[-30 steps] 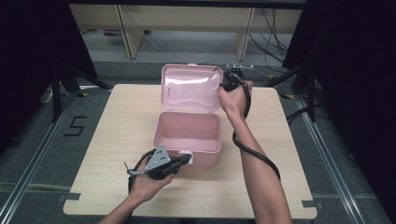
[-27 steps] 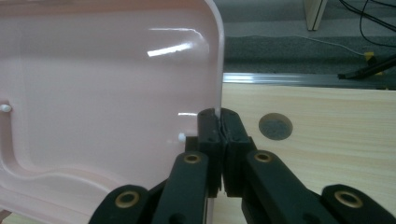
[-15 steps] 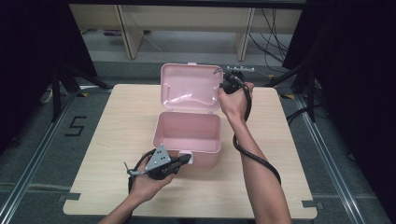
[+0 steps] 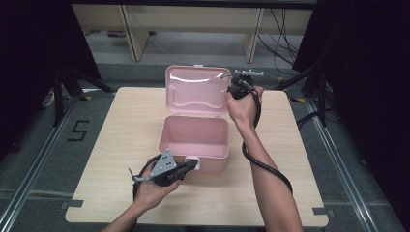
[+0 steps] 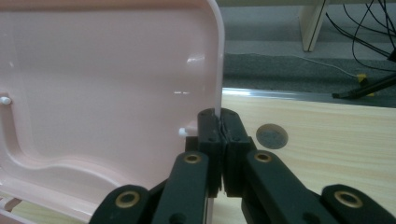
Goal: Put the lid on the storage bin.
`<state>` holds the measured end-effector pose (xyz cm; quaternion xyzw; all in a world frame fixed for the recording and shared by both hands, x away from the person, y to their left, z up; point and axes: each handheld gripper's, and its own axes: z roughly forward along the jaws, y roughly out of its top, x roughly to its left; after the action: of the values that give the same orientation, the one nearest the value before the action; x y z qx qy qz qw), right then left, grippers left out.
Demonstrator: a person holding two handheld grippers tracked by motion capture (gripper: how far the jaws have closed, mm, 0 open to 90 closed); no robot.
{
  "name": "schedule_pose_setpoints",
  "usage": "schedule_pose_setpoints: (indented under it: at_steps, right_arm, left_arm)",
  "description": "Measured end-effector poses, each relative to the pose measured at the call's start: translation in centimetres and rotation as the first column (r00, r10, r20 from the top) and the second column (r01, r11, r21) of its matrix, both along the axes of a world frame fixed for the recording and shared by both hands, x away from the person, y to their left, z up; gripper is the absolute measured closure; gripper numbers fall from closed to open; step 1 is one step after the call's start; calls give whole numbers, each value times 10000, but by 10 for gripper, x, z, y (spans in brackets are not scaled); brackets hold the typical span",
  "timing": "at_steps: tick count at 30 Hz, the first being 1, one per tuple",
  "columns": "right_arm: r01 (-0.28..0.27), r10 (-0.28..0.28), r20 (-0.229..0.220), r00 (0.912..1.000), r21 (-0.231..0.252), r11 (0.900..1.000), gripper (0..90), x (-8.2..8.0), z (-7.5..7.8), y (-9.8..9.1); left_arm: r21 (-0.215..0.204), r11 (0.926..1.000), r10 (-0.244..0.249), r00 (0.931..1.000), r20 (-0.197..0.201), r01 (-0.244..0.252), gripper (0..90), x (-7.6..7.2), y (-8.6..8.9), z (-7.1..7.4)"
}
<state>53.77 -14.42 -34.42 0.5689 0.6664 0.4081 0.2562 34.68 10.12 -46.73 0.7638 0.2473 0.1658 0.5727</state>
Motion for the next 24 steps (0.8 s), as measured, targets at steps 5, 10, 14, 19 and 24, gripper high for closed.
schedule_pose_setpoints:
  at_steps: [5,10,14,19,24]
  right_arm:
    - [-37,38,128,9999,-25,10000,897,-3,0,-1]
    - [1,-2,141,9999,120,9999,898,-7,1,0]
    - [-115,114,282,9995,18,9999,898,-9,2,0]
    - [-80,77,387,9992,55,10000,899,-12,2,1]
    - [-124,121,472,9988,78,9999,899,-15,2,0]
  left_arm:
    - [23,10000,3,10000,30,-3,900,0,0,0]
    - [25,10000,6,10000,31,-6,900,0,0,0]
    - [-69,10000,-27,10000,57,28,900,1,0,0]
    - [-51,10000,-10,10000,59,10,900,1,-1,0]
    - [-59,10000,-61,10000,58,61,900,1,-1,0]
